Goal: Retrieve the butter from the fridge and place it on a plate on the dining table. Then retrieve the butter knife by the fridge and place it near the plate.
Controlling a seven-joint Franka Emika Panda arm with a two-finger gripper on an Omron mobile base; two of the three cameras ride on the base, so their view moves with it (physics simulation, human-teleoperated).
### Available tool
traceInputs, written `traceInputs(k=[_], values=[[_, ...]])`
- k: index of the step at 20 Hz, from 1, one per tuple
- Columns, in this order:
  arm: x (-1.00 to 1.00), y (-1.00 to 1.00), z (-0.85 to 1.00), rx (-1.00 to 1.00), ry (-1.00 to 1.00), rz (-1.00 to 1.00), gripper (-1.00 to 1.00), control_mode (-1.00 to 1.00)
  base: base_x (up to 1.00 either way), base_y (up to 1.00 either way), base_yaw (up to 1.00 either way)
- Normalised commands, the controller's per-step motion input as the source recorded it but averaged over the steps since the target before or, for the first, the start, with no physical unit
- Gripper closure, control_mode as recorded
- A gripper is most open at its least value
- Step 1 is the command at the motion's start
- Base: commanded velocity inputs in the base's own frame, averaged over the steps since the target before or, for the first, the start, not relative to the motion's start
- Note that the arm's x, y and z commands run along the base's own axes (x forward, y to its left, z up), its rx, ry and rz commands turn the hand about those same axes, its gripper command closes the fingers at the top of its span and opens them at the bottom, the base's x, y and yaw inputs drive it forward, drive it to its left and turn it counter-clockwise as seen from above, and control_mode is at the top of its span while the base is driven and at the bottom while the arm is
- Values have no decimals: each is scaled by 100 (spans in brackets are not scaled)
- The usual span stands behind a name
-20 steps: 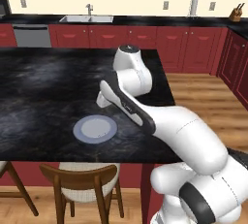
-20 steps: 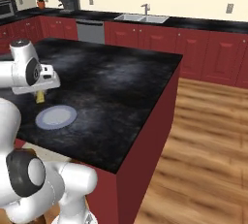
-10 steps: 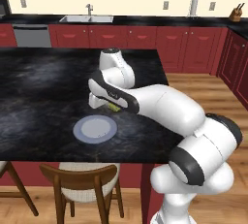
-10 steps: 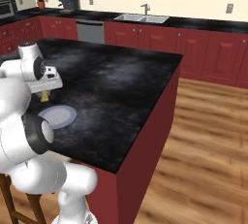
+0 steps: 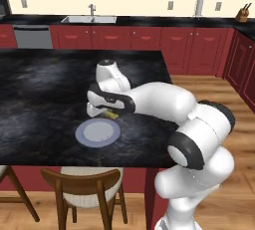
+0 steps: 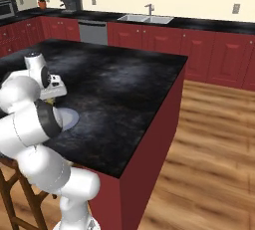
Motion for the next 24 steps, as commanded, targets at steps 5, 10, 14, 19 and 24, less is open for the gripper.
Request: traceInputs(k=[5, 10, 14, 19, 24], values=[[52, 24, -43, -1, 0, 0, 100, -100, 0, 0, 0], [11, 4, -43, -1, 0, -2, 100, -100, 0, 0, 0], [-1, -1, -55, 0, 0, -2, 100, -100, 0, 0, 0], [-11, 0, -45, 0, 0, 0, 100, -100, 0, 0, 0], [-8, -8, -22, 0, 0, 0, 100, -100, 0, 0, 0]])
